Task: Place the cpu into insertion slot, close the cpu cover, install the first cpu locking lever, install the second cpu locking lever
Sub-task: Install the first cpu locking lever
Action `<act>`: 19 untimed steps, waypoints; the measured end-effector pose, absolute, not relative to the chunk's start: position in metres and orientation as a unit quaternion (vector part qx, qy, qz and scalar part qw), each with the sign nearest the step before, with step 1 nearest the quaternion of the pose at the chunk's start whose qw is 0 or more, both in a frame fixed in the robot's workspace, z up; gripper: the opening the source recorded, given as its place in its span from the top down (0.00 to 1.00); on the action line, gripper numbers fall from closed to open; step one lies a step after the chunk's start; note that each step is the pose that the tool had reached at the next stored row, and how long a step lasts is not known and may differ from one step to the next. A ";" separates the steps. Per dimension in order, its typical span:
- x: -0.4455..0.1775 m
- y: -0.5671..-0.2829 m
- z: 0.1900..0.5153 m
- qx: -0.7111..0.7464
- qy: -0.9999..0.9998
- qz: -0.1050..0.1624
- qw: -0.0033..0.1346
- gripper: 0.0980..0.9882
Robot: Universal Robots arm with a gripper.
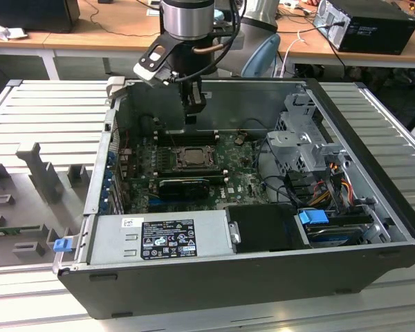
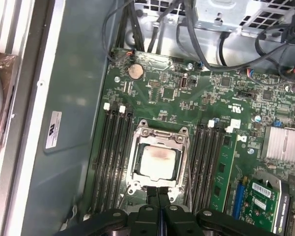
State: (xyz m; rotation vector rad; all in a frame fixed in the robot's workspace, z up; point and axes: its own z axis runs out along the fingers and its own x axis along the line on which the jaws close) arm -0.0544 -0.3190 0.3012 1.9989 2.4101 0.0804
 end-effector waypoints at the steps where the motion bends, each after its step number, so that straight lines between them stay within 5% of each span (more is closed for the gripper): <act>1: -0.054 -0.319 0.301 0.635 0.772 0.026 0.005 0.99; 19: -0.054 -0.319 0.301 0.590 0.807 0.026 0.003 0.99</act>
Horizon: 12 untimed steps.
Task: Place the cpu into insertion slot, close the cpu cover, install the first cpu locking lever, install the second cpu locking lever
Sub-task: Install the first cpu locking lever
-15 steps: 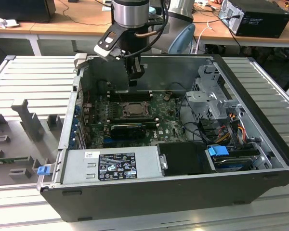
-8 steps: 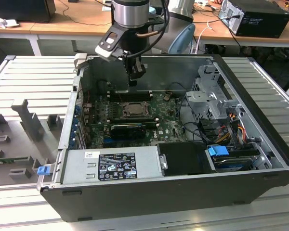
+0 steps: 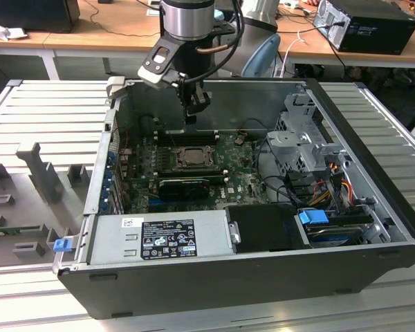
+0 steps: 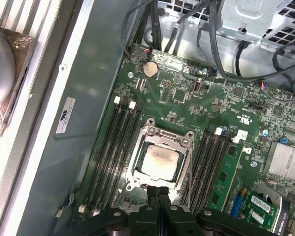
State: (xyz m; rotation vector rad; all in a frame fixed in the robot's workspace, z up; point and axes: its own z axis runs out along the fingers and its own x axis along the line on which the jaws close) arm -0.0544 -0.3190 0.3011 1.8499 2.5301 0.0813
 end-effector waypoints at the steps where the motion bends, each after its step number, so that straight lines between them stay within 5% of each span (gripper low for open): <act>1: -0.054 -0.319 0.301 0.589 0.807 0.026 0.003 0.99; 12: -0.054 -0.319 0.301 0.567 0.823 0.026 0.002 0.99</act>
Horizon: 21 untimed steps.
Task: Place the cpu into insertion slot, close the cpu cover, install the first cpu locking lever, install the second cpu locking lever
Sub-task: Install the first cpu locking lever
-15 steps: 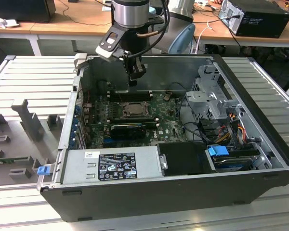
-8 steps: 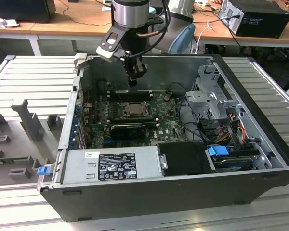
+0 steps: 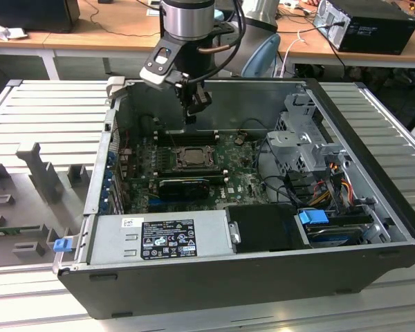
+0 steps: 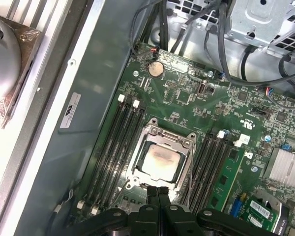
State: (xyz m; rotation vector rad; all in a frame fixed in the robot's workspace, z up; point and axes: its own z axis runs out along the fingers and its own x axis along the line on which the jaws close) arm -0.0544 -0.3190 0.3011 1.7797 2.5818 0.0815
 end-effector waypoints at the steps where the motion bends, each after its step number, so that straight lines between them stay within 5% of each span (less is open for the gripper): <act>1: -0.054 -0.319 0.301 0.565 0.825 0.026 0.002 0.99; 21: -0.054 -0.319 0.301 0.485 0.874 0.026 0.000 0.99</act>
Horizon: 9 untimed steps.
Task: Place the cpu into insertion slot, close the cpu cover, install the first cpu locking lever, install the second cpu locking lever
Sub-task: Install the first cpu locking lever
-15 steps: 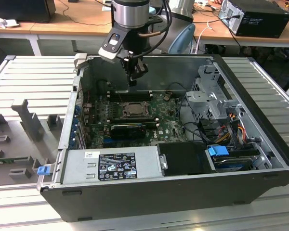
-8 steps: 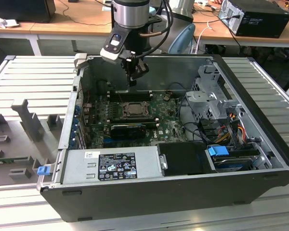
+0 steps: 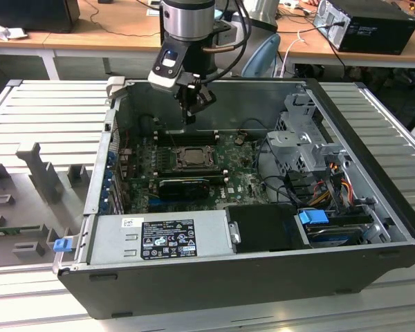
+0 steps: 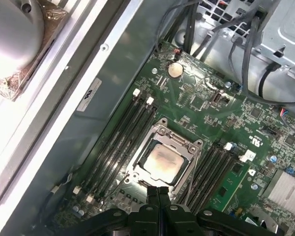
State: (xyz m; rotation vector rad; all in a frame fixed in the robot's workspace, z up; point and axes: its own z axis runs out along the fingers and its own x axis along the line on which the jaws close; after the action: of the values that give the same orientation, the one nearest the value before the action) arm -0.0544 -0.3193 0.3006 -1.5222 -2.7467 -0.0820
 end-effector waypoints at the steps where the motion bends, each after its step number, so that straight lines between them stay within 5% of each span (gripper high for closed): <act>1: -0.054 -0.319 0.301 -0.481 -0.876 -0.026 0.000 0.99; 9: -0.057 -0.319 0.300 -0.462 -0.887 -0.026 0.001 0.99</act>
State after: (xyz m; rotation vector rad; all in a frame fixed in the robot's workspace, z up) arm -0.0568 -0.3194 0.2999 -1.4500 -2.7839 -0.0811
